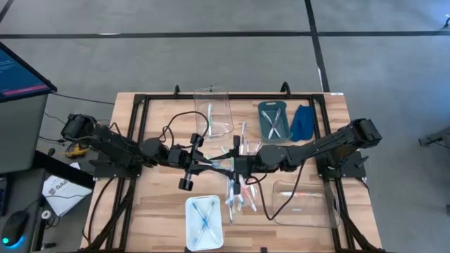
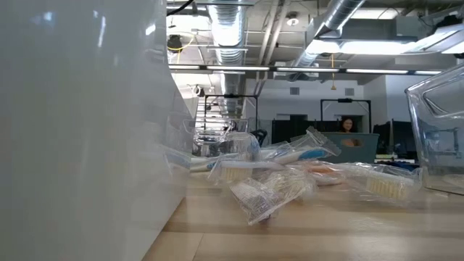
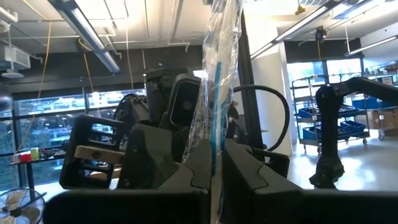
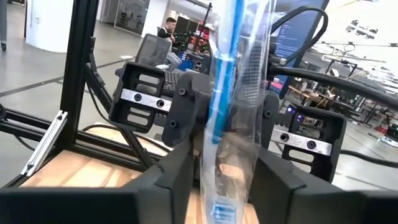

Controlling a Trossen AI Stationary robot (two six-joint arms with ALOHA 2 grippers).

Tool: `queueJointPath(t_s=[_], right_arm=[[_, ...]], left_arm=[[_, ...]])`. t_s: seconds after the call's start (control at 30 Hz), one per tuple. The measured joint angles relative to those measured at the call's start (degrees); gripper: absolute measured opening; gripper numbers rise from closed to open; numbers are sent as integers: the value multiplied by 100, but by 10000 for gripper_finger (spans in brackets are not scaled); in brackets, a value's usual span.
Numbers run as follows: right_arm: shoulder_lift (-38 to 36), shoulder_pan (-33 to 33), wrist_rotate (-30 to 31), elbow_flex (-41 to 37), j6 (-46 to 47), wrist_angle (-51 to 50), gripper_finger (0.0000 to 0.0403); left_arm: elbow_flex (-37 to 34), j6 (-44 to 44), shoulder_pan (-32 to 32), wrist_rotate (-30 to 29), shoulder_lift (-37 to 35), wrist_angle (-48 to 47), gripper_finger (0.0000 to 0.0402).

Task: Pick & Place Toothbrushes
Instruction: Put the blue toothbrush into the white bin

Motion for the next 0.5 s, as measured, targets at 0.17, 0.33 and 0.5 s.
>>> queueJointPath(t_s=[0.17, 0.33, 0.5], right_arm=[[-2, 0, 31, 0, 6, -50, 78], [-4, 1, 234, 1, 6, -81, 58], [-15, 9, 570, 268, 99, -747, 53]], left_arm=[[-4, 7, -4, -19, 0, 0, 8], [-4, 17, -4, -34, -2, 3, 8], [-10, 9, 2, -151, -7, -21, 10]])
